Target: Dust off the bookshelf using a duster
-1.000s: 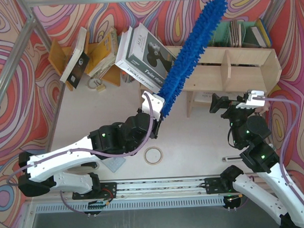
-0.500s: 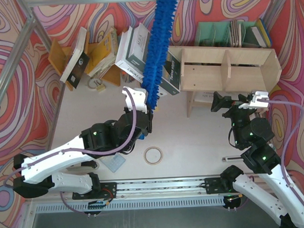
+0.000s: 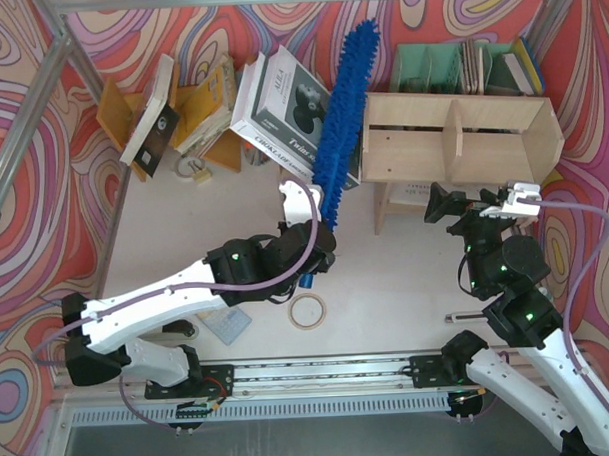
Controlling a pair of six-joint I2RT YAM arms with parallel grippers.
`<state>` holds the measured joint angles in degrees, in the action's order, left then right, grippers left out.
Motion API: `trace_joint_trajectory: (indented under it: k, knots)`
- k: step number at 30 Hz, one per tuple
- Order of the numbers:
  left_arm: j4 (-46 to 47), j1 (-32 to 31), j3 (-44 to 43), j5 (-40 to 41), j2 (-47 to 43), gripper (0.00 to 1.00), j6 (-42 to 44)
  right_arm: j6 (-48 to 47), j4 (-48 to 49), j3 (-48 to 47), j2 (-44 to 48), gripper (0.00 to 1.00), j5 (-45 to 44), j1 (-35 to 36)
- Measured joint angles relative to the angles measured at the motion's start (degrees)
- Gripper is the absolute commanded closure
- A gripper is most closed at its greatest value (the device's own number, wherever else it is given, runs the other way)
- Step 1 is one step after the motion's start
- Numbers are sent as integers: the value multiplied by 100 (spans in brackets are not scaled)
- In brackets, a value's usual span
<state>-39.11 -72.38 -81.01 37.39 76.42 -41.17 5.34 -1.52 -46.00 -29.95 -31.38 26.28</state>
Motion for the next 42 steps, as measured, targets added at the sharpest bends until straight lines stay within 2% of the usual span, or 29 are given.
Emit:
trace_joint_trajectory:
  k: [6,12,22,27,42]
  knots:
    - [22,0,0,-452,262,100,-72,2,0,-2,0,1,-33,0]
    - [15,0,0,-551,319,100,-87,4,0,0,0,1,-55,0]
    - [-92,7,46,319,-619,100,-87,24,0,0,0,1,-101,0]
    - [-83,87,28,400,-562,100,-111,50,0,0,0,1,-120,0]
    - [210,188,11,-861,481,100,-85,72,2,0,0,1,-184,0]
